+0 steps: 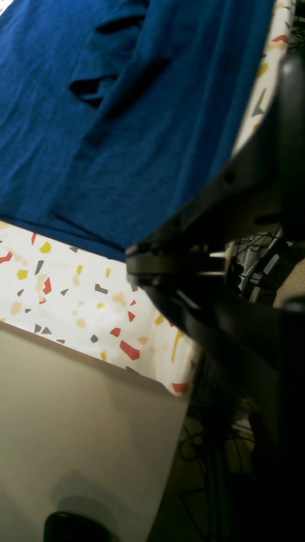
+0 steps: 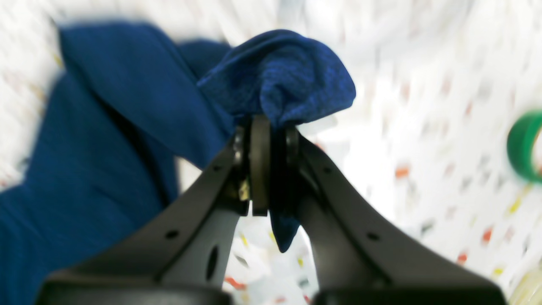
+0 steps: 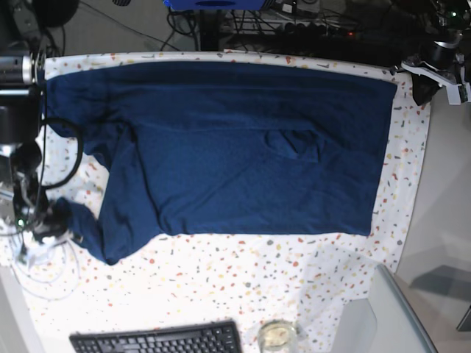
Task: Layout the t-shirt on the table in an organized manner, then fold the t-shirt properly
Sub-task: 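Pull the tucked sleeve out from under the shirt with the right gripper, then grasp the shirt's side edge near the collar with the right gripper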
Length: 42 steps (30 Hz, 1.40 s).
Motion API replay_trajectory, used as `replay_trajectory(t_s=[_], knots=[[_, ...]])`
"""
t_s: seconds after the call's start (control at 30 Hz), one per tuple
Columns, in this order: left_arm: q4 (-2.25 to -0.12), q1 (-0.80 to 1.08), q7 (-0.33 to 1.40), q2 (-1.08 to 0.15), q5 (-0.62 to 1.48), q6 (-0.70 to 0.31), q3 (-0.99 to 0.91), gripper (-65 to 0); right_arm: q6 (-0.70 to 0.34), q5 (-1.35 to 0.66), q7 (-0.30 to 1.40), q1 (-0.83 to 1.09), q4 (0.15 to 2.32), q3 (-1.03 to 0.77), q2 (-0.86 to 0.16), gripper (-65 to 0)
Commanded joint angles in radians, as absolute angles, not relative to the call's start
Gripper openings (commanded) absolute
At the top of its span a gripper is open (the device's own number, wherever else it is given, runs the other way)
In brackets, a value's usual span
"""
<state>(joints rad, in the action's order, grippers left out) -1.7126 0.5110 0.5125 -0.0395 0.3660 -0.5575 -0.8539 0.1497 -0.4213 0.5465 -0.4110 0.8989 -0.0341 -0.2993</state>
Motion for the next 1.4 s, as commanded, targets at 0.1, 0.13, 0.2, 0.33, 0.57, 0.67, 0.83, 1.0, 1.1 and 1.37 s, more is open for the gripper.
replay_trajectory(t_s=[0.1, 0.13, 0.2, 0.33, 0.57, 0.67, 0.83, 1.0, 1.1, 1.37], knots=[[-1.732, 0.519, 0.495, -0.051, 0.375, -0.561, -0.862, -65.0, 0.151, -0.418, 0.526, -0.536, 0.912, -0.036, -0.335, -64.1], [-1.732, 0.519, 0.495, -0.051, 0.375, -0.561, -0.862, -65.0, 0.142, -0.418, 0.524, -0.561, 0.912, -0.036, -0.335, -63.9], [-1.732, 0.519, 0.495, -0.051, 0.374, -0.561, -0.862, -65.0, 0.088, -0.418, 0.522, -0.607, 0.912, -0.036, -0.334, -63.9], [-1.735, 0.516, 0.495, -0.051, 0.374, -0.561, -0.862, -65.0, 0.007, -0.418, 0.486, -0.697, 0.895, -0.038, -0.309, -63.5], [-1.735, 0.513, 0.495, -0.051, 0.374, -0.561, -0.855, -65.0, 0.007, -0.418, 0.446, -0.796, 0.849, -0.038, -0.286, -36.6], [-1.735, 0.513, 0.496, -0.051, 0.374, -0.561, -0.852, -65.0, 0.005, -0.418, 0.526, -0.825, 0.852, -0.038, -0.286, -17.3], [-1.735, 0.516, 0.496, -0.051, 0.374, -0.561, -0.852, -65.0, 0.005, -0.426, 0.753, -0.789, 0.934, -0.047, -0.305, -21.2], [-1.736, 0.522, 0.496, -0.051, 0.374, -0.561, -0.852, -65.0, 0.005, -0.424, 0.872, -0.466, 1.354, -0.039, -0.277, -25.4], [-1.736, 0.513, 0.496, -0.051, 0.374, -0.561, -0.852, -65.0, 0.005, -0.42, 0.909, -0.3, 1.537, -0.038, -0.231, -21.6], [-1.736, 0.507, 0.496, -0.048, 0.374, -0.561, -0.759, -65.0, 0.008, -0.42, 0.997, -0.159, 1.558, -0.042, -0.139, -10.5]])
